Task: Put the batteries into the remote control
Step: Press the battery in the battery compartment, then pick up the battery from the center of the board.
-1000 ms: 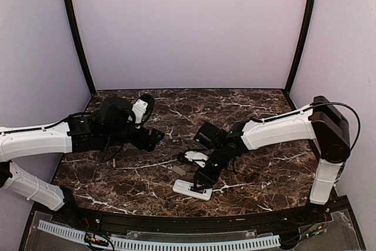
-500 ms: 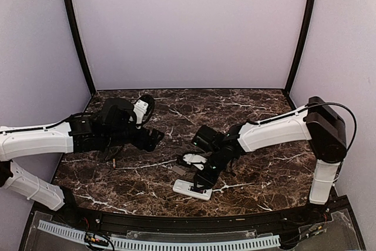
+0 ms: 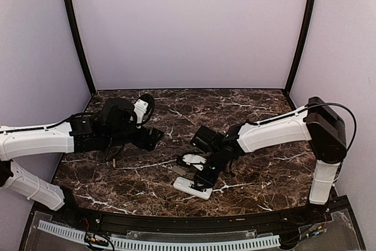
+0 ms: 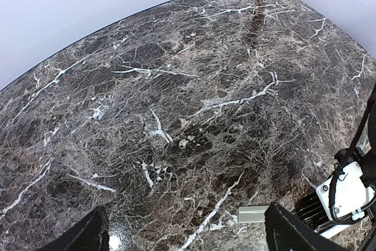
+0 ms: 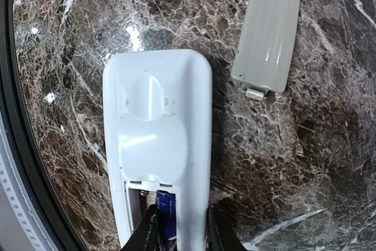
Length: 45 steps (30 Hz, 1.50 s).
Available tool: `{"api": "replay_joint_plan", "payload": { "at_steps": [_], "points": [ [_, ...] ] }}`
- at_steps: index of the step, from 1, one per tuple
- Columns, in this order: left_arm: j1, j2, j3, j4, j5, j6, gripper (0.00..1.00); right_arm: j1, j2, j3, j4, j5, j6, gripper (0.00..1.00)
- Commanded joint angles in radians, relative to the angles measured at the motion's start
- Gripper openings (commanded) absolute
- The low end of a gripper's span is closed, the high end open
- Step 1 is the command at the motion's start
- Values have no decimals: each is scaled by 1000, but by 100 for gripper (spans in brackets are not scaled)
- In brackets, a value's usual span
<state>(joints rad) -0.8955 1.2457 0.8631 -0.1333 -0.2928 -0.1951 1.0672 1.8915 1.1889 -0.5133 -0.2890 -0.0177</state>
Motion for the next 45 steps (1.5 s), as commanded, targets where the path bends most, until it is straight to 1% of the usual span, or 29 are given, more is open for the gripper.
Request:
{"api": "replay_joint_plan", "payload": {
  "at_steps": [1, 7, 12, 17, 19, 20, 21, 22, 23, 24, 25, 26, 29, 30, 33, 36, 38, 40, 42, 43, 44, 45],
  "points": [
    [3, 6, -4, 9, -17, -8, 91, 14, -10, 21, 3, 45, 10, 25],
    [3, 11, -4, 11, -16, -10, 91, 23, -10, 39, -21, 50, 9, 38],
    [3, 8, -6, 8, -18, -15, 91, 23, -25, 50, -35, 51, 8, 43],
    [4, 13, -7, -6, -42, -55, 91, 23, -51, 71, -49, 51, 11, 44],
    [6, 30, -1, -48, -91, -126, 91, 23, -62, 81, -59, 68, 15, 44],
    [12, 47, 10, -76, -141, -216, 91, 23, -71, 87, -65, 79, 17, 44],
    [18, 58, 18, -152, -164, -280, 91, 23, -77, 93, -71, 93, 18, 45],
    [37, 84, 31, -241, -193, -397, 91, 22, -83, 98, -76, 108, 28, 44],
    [60, 97, 36, -284, -200, -456, 91, 22, -90, 103, -79, 123, 42, 45],
    [71, 127, 40, -358, -211, -563, 91, 22, -97, 105, -83, 137, 51, 45],
    [94, 142, 39, -396, -217, -614, 91, 22, -104, 107, -85, 147, 57, 45],
    [106, 170, 34, -461, -220, -709, 91, 21, -108, 107, -87, 155, 62, 45],
    [163, 217, 22, -557, -225, -867, 92, 22, -121, 95, -88, 158, 72, 46],
    [174, 225, 15, -584, -228, -884, 92, 21, -126, 89, -89, 161, 75, 46],
    [218, 216, -21, -580, -214, -931, 94, 22, -136, 69, -85, 166, 82, 46],
    [228, 191, -45, -573, -218, -956, 94, 22, -145, 53, -81, 163, 93, 46],
    [243, 185, -71, -544, -196, -953, 94, 22, -152, 42, -75, 162, 97, 46],
    [288, 194, -105, -502, -142, -946, 94, 21, -156, 36, -74, 165, 98, 46],
    [346, 205, -132, -466, -97, -933, 89, 21, -157, 36, -80, 169, 96, 46],
    [351, 212, -141, -443, -83, -916, 87, 22, -157, 37, -83, 170, 96, 46],
    [355, 216, -142, -436, -79, -908, 82, 21, -158, 36, -85, 171, 96, 46],
    [356, 224, -143, -427, -71, -897, 79, 22, -162, 35, -86, 172, 95, 46]
  ]
}}
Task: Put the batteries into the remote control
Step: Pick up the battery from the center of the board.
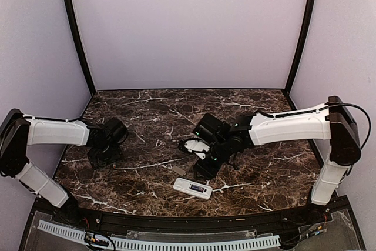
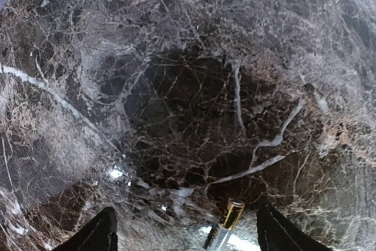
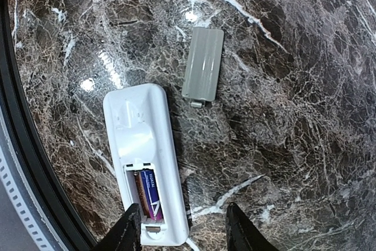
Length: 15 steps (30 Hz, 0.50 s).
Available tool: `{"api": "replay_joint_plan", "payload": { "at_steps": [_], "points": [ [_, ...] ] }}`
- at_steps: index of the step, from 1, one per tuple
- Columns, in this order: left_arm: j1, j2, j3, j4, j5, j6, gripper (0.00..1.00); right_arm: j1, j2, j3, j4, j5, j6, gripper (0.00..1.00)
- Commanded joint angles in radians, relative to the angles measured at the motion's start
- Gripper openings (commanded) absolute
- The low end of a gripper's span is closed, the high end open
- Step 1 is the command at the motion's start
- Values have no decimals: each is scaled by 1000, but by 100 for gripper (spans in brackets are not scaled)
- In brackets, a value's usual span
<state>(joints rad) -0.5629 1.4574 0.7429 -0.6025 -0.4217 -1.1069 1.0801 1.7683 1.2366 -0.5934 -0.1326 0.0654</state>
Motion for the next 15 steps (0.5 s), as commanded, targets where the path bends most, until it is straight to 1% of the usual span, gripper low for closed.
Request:
{"api": "replay_joint_plan", "payload": {
  "at_steps": [1, 2, 3, 5, 7, 12, 15],
  "points": [
    [23, 16, -23, 44, 62, 17, 72, 10, -39, -15, -6, 18, 13, 46],
    [24, 25, -25, 44, 69, 18, 69, 9, -43, -16, -6, 19, 13, 46],
    [24, 29, -25, 44, 72, 18, 62, 8, -44, -17, -6, 20, 13, 46],
    [24, 33, -28, 45, 83, 21, 53, 9, -45, -15, -9, 21, 12, 46],
    [24, 31, -34, 49, 96, 24, 50, 8, -42, -11, -12, 21, 13, 46],
    [24, 18, -57, 66, 125, 22, 49, 9, -33, -4, -20, 22, 8, 46],
    [24, 36, -66, 94, 140, 30, 43, 9, -29, 2, -24, 24, 6, 46]
  ]
}}
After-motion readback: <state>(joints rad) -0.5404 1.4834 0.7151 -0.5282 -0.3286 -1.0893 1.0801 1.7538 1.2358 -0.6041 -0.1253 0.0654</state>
